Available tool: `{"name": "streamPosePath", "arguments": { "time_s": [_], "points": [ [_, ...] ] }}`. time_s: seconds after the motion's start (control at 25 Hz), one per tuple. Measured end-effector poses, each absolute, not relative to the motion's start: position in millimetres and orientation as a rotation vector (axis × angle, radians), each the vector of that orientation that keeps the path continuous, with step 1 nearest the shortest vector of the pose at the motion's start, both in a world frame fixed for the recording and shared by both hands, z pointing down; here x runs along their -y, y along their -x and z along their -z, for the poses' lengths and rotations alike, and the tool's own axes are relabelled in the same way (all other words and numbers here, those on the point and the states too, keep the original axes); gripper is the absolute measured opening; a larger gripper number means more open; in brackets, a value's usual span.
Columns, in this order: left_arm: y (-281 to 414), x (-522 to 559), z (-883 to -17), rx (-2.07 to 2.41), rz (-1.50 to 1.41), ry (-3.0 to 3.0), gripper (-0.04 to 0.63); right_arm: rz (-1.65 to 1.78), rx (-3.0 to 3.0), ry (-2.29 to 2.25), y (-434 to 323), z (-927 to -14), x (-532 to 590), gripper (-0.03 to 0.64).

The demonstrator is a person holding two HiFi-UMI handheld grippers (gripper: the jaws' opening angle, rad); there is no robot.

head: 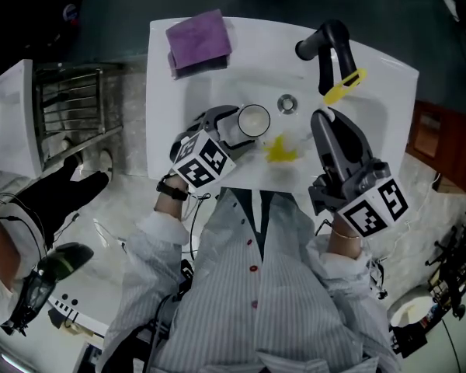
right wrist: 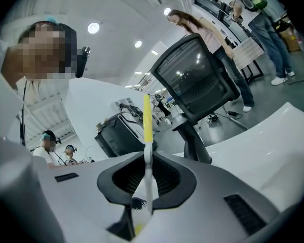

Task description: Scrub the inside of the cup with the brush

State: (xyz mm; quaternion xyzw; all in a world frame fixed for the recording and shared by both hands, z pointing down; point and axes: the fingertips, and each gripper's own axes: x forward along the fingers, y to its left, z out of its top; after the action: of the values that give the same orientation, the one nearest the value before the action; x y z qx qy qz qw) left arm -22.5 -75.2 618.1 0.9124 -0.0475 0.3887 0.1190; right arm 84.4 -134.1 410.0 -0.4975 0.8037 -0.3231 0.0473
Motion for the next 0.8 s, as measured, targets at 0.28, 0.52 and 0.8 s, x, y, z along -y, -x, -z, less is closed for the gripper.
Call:
{"name": "streamPosePath", "arguments": {
  "time_s": [0.28, 0.52, 0.8],
  "points": [
    [13.7, 74.3, -640.5, 0.007, -1.26, -2.71, 0.367, 1.011, -2.426, 1.54, -91.1, -417.1, 130.5, 0.063],
    [3.2, 71.4, -653.8, -0.09, -1.316, -2.748, 0.379, 1.025, -2.422, 1.556, -95.0, -421.2, 129.4, 0.063],
    [-4.7, 72.6, -654.9, -0.126, -1.294, -2.799, 0.379, 1.032, -2.396, 1.583, -99.9, -422.7, 124.1, 0.063]
  ]
}}
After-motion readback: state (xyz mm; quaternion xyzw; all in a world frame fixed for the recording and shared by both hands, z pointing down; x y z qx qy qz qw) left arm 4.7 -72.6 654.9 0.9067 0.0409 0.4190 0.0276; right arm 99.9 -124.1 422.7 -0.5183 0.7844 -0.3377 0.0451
